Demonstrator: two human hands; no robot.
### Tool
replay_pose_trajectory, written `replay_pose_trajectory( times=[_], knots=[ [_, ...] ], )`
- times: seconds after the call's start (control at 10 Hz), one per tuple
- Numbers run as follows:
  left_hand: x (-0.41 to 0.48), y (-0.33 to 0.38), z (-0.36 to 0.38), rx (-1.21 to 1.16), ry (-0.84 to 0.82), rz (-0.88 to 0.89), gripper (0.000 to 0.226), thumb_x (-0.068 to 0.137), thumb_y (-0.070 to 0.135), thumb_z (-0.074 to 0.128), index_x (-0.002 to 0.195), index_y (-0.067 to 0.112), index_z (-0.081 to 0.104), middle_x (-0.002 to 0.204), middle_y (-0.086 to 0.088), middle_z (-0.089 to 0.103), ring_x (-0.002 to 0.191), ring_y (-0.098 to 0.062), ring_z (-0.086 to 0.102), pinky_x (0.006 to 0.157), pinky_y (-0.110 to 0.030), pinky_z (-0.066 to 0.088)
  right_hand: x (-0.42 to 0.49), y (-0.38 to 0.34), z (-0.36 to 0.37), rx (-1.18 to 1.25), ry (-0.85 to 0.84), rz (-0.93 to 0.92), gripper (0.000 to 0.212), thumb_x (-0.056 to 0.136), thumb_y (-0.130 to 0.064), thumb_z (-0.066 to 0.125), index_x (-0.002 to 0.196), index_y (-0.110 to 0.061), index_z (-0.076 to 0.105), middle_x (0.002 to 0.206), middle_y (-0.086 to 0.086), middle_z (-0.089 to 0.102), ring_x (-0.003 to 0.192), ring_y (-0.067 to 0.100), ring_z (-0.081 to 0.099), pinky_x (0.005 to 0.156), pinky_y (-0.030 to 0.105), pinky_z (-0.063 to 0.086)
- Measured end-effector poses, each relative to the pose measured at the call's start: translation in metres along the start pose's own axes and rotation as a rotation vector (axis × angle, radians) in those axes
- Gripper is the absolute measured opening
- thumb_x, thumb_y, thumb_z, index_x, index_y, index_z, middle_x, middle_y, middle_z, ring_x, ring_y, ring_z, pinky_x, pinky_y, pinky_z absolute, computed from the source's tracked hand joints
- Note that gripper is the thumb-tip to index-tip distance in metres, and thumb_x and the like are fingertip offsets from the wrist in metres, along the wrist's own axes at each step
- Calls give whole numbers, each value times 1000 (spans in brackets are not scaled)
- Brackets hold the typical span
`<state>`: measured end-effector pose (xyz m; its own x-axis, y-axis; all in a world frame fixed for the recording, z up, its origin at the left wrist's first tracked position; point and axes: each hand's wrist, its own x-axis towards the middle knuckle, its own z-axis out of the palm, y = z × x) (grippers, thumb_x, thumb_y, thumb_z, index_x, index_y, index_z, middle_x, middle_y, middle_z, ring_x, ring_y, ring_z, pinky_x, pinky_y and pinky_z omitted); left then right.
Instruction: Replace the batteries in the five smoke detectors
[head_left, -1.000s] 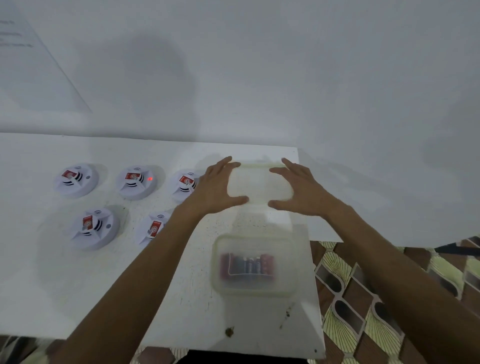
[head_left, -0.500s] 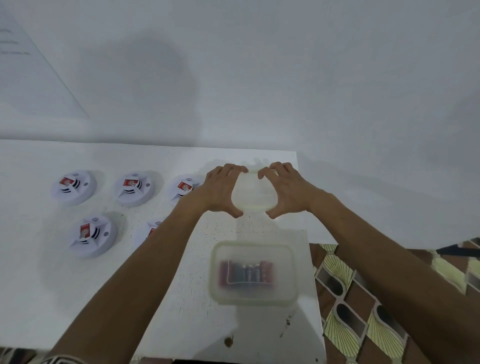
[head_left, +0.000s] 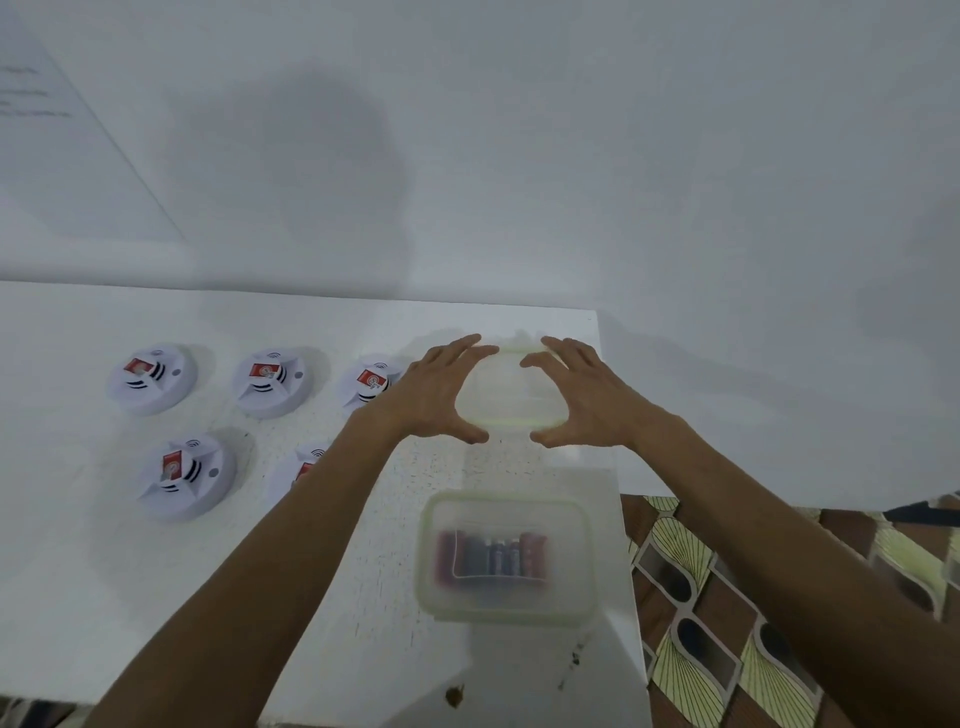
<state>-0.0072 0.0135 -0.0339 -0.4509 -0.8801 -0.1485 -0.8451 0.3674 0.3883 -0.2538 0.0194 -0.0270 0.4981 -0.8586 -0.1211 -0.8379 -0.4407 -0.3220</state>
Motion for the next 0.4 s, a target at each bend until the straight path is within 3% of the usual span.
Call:
replay_pose_trajectory(
  times=[0.2,0.3,0.4],
  knots=[
    [-19,6,2,-64,28,-37,104,69,60,73,148,42,8,159,9,-8,146,-21,4,111,-48,23,-18,-3,6,25,14,46,91,76,-68,62,149,-45,13,163,-1,-11,150,23,-13,119,47,12],
    [-31,3,5,-134,78,-68,95,72,62,68,147,43,12,160,9,-4,146,-21,5,113,-49,21,-27,-11,7,97,75,73,76,84,-60,60,148,-41,23,163,2,-5,150,23,-11,119,47,14],
    [-55,1,7,-202,188,-94,73,81,55,64,143,38,29,157,8,16,143,-17,17,113,-43,23,-39,-27,6,159,167,112,60,90,-46,60,144,-32,38,163,6,8,150,24,-4,119,45,17]
  ],
)
